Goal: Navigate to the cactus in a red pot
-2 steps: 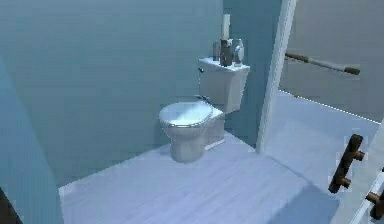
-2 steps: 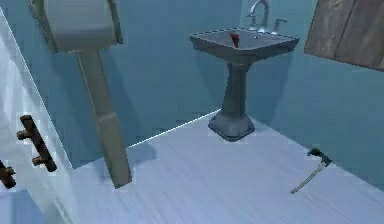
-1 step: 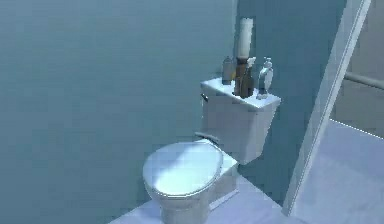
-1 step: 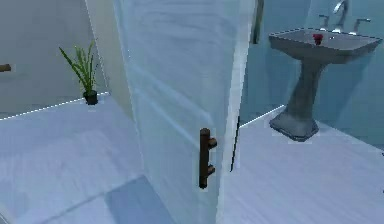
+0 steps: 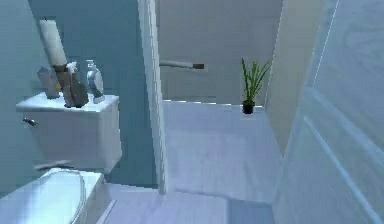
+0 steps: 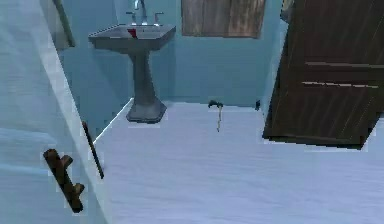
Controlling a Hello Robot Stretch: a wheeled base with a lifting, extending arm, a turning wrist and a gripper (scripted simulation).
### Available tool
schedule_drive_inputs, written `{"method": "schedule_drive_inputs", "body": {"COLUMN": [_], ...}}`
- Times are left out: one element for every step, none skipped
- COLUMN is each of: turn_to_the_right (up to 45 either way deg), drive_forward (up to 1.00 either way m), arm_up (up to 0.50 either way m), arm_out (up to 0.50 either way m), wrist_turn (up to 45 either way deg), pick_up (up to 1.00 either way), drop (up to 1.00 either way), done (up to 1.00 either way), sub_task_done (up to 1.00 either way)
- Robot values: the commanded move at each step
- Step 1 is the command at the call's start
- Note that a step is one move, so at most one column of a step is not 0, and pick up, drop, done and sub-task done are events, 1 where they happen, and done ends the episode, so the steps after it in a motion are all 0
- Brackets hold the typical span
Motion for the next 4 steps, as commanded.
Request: {"method": "schedule_drive_inputs", "body": {"turn_to_the_right": [0.0, 6.0, 0.0, -21.0], "drive_forward": [1.0, 0.0, 0.45, 0.0], "arm_up": [0.0, 0.0, 0.0, 0.0], "arm_out": [0.0, 0.0, 0.0, 0.0], "wrist_turn": [0.0, 0.0, 0.0, 0.0], "pick_up": [0.0, 0.0, 0.0, 0.0], "drop": [0.0, 0.0, 0.0, 0.0], "done": [0.0, 0.0, 0.0, 0.0], "sub_task_done": [0.0, 0.0, 0.0, 0.0]}}
